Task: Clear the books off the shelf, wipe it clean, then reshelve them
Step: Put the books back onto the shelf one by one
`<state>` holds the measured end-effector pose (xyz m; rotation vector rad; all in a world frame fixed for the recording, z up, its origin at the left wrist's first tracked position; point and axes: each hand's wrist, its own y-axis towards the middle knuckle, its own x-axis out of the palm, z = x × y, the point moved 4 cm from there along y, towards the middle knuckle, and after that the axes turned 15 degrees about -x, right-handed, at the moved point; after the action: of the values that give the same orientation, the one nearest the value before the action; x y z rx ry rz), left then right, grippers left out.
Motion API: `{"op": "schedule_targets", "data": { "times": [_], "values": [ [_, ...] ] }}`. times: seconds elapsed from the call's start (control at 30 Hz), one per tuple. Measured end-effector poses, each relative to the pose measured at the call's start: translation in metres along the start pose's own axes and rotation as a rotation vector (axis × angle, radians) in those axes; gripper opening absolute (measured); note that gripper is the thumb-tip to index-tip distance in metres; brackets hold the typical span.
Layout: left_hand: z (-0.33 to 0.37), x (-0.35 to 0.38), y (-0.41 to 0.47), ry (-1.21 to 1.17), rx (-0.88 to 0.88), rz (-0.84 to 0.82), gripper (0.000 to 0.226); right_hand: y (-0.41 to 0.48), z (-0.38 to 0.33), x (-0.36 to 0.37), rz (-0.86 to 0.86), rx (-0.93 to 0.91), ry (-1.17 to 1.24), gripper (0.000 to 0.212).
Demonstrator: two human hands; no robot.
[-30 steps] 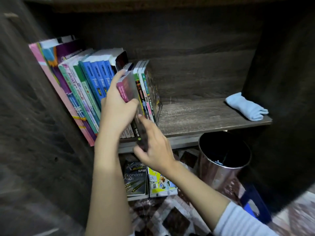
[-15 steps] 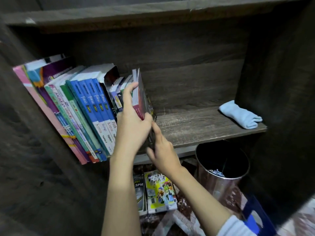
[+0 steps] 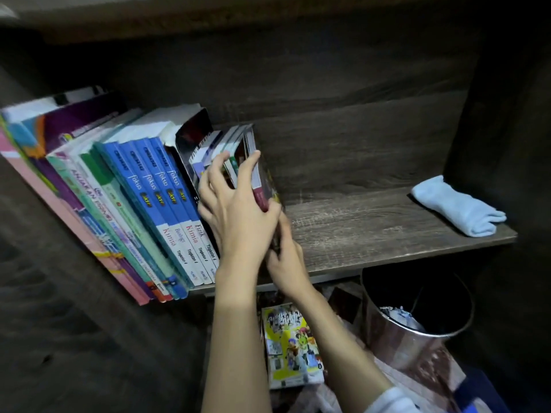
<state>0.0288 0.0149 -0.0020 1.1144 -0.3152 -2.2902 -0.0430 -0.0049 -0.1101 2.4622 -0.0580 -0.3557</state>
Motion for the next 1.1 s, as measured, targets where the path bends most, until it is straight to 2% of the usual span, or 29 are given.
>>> {"op": "schedule_targets", "data": {
  "times": [0.23,0.43,0.53,0.7,0.83,0.93,1.1],
  "values": [
    [-0.012,0.014,0.018,-0.028,0.036,0.013,0.078,0.018,0.020,0.003,-0.067,0.050,0.083,0.080],
    [-0.018,0.018,0.026,-0.054,0.040,0.070,0.098,0.029,0.037,-0.001,-0.107,0.050,0.191,0.083],
    [-0.017,0.020,0.026,-0.033,-0.007,0.129,0.092,0.030,0.050,-0.001,-0.115,0.077,0.211,0.083],
    [-0.016,0.022,0.025,-0.065,-0.053,0.200,0.075,0.035,0.069,0.000,-0.056,0.191,0.271,0.071],
    [-0.016,0.019,0.026,-0.164,-0.069,0.238,0.064,0.037,0.078,0.003,-0.109,0.237,0.303,0.074],
    [-0.017,0.018,0.025,-0.259,-0.064,0.252,0.062,0.038,0.076,0.004,-0.156,0.232,0.231,0.078],
    [-0.013,0.011,0.023,-0.381,-0.026,0.216,0.060,0.041,0.069,0.004,-0.219,0.226,0.358,0.075]
  ]
}}
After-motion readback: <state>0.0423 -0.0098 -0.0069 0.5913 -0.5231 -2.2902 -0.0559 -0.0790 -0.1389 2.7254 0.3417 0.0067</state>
